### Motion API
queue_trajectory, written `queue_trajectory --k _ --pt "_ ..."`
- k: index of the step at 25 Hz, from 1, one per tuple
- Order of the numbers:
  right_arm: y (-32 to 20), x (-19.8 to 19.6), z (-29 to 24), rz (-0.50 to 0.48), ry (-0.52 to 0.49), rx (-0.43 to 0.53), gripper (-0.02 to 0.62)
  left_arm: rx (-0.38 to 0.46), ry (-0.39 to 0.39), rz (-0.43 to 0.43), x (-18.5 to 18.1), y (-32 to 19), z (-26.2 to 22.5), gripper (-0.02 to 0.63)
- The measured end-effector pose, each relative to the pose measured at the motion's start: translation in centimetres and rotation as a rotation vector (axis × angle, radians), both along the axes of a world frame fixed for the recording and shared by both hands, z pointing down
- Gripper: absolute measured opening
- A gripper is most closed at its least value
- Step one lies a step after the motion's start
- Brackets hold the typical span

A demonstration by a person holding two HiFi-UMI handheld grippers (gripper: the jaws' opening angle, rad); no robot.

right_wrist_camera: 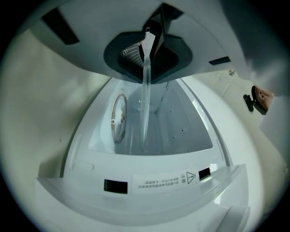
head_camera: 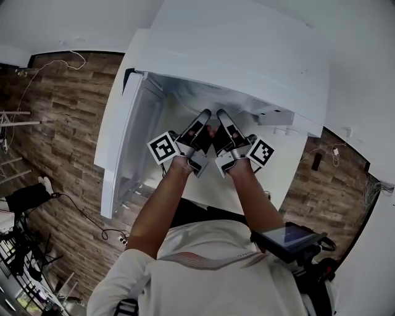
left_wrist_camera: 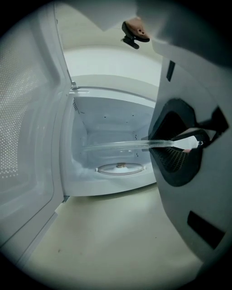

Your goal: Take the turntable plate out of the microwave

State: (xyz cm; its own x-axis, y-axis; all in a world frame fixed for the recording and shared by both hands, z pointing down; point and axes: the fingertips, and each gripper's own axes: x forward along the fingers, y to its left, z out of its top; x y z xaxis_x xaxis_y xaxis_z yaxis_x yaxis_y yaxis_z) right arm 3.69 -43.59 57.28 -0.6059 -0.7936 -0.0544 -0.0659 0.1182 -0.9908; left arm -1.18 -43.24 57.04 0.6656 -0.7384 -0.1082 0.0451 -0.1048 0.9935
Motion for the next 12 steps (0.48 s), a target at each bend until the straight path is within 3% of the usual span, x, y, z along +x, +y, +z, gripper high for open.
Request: queue_trajectory --k 12 --pt "5.7 -0.4 -1.7 -0.042 -0.002 0.014 0.04 0.004 0.01 -0.031 -0.4 5.9 -1.6 0.051"
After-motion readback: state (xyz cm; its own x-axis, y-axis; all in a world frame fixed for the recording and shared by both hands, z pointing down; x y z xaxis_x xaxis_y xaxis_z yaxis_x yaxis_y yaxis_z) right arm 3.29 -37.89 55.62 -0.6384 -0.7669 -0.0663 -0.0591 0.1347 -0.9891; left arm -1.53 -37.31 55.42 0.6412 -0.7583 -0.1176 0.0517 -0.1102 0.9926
